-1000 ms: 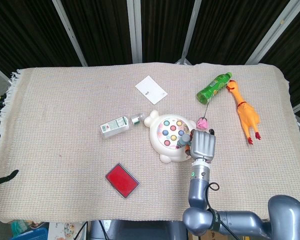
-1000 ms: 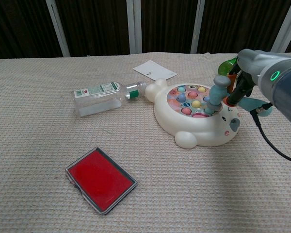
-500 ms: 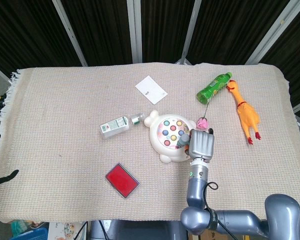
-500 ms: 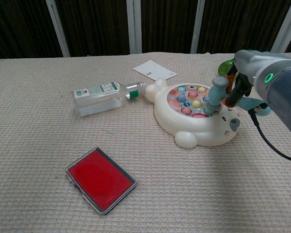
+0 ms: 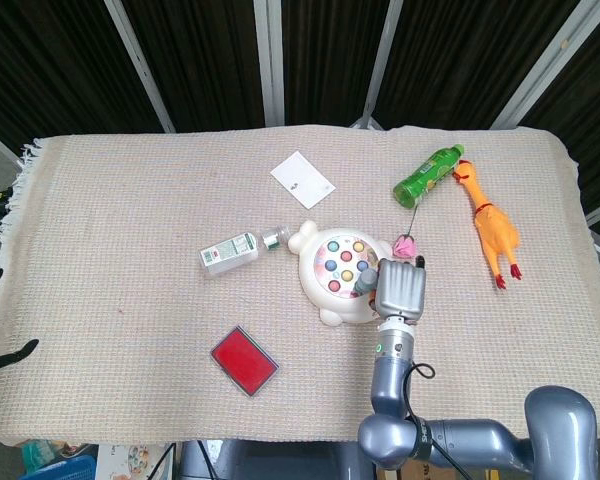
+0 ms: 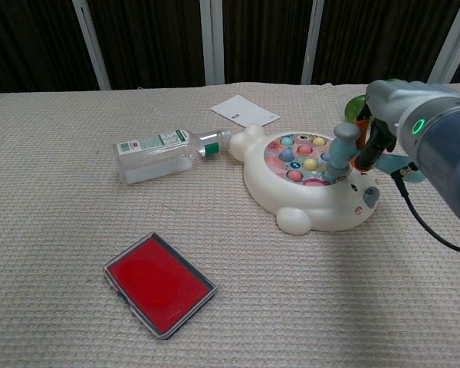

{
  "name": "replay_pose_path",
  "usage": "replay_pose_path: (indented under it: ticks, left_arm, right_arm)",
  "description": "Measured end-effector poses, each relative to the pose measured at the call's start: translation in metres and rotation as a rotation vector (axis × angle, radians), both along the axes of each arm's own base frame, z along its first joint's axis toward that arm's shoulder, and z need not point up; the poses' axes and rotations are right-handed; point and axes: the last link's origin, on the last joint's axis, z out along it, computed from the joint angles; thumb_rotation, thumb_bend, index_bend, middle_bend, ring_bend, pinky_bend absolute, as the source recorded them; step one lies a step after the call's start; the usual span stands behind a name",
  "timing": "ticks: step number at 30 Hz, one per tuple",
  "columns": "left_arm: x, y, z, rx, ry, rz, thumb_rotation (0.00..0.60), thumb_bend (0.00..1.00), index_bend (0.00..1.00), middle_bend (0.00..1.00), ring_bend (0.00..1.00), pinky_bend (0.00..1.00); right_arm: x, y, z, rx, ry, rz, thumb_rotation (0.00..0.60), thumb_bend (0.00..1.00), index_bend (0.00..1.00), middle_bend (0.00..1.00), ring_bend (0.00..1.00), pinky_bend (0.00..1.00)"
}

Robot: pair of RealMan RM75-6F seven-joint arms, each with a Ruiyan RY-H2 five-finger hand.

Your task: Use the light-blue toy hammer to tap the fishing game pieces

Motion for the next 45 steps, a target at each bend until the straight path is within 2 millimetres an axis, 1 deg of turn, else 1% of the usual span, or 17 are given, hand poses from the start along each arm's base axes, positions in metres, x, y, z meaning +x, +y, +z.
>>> replay_pose_path:
  ticks: [13,30,33,42,45]
  left_arm:
    - [0.0,0.0,0.0,0.0,-0.001,0.0,0.6,0.01,0.01,0.0,0.0,0.0]
    - [0.0,0.0,0.0,0.002,-0.002,-0.001,0.6,0.01,0.01,0.0,0.0,0.0]
    - [0.0,0.0,0.0,0.001,-0.002,0.0,0.6,0.01,0.01,0.0,0.0,0.0]
    - [0.0,0.0,0.001,0.002,-0.004,0.0,0.6,0.01,0.01,0.0,0.0,0.0]
    - [0.0,0.0,0.001,0.003,-0.006,0.0,0.6,0.01,0.01,0.0,0.0,0.0]
  right_arm:
    - [0.005,0.001,-0.006,0.014,0.03,0.011,0.6,0.51,0.89,0.61,0.47,0.19]
    - [0.004,-0.003,-0.01,0.029,0.057,-0.002,0.6,0.51,0.89,0.61,0.47,0.19]
    - [0.006,-0.004,-0.008,0.023,0.045,0.001,0.6,0.51,0.89,0.61,0.47,0.19]
    - [0.022,-0.003,0.007,-0.007,0.02,0.035,0.6,0.51,0.9,0.61,0.47,0.19]
    - [0.025,-0.003,0.008,-0.004,0.025,0.04,0.6,0.51,0.9,0.61,0.47,0.19]
